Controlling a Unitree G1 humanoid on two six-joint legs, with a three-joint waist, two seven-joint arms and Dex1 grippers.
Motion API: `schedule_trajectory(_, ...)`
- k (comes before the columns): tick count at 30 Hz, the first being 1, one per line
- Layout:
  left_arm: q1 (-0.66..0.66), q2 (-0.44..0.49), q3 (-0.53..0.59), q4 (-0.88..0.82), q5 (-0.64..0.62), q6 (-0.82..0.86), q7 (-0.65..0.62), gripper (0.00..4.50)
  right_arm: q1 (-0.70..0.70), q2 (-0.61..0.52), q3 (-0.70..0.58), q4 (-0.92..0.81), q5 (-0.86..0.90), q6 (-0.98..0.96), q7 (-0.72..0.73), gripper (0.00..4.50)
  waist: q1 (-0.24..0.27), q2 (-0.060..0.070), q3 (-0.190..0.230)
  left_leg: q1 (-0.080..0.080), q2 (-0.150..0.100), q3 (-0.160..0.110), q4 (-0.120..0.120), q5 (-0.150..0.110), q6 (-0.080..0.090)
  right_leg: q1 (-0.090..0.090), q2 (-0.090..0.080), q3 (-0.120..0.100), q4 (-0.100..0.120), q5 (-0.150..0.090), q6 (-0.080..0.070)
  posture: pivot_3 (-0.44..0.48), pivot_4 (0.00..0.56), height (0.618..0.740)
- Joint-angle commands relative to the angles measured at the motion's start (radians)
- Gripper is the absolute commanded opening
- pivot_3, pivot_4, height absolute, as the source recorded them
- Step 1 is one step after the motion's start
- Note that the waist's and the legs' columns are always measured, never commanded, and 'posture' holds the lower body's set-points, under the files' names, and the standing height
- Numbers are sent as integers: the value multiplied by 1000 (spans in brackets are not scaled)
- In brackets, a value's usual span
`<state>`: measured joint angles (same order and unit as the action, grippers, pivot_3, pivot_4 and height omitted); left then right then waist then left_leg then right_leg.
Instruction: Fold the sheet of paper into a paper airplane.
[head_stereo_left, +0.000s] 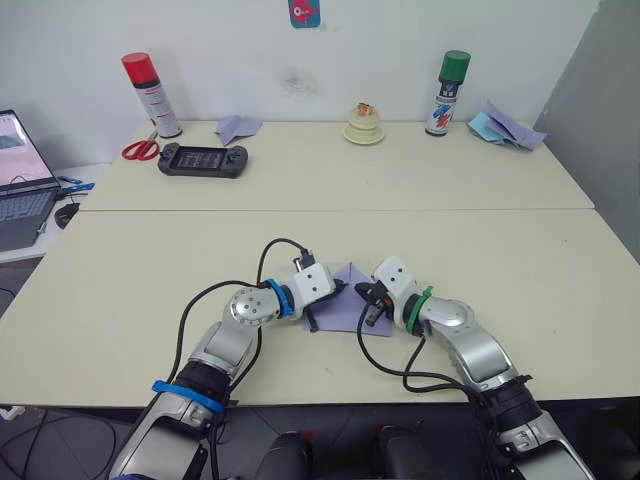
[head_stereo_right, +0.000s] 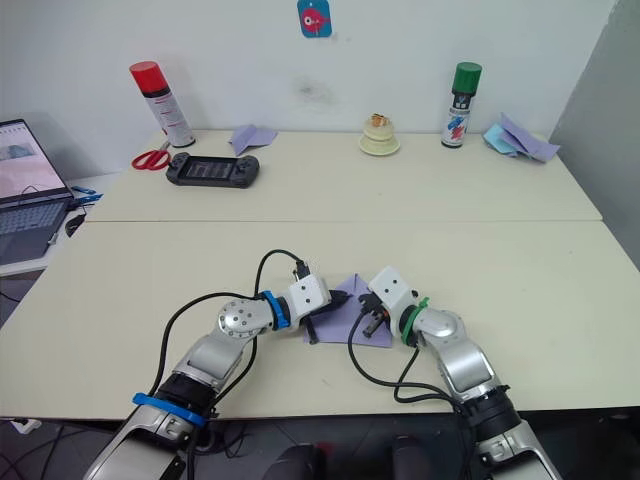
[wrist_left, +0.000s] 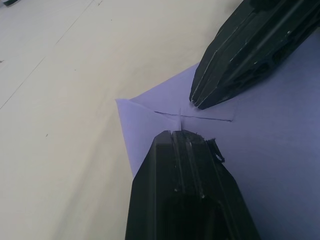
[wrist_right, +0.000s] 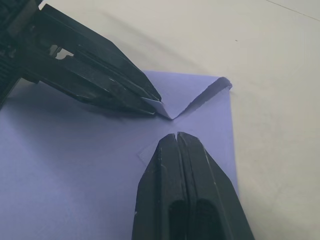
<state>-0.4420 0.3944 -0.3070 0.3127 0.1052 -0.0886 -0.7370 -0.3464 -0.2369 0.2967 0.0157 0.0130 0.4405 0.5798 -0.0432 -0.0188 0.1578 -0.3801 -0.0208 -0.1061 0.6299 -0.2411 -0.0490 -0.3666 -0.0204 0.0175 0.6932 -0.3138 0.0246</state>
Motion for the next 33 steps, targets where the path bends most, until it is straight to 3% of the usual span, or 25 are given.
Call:
schedule_trajectory(1,21,28,4,3,37,35,16,13,26,14,44,40,-12,30,5,0,-2,0,0,0,0,0,0,0,0,0,0,0,0,0,0,0,150,722)
schedule_trajectory(13,47,22,44,-43,15,171,57,13,27,22,45,45,-15,26,0,0,-12,0,0,0,1,0,-1,0,0,0,0,0,0,0,0,0,150,722)
schedule_trajectory(33,82,63,-27,-65,45,131,-16,13,28,32,44,49,-16,24,-8,0,-16,0,0,0,2,0,-2,0,0,-1,2,1,-1,0,0,0,150,722)
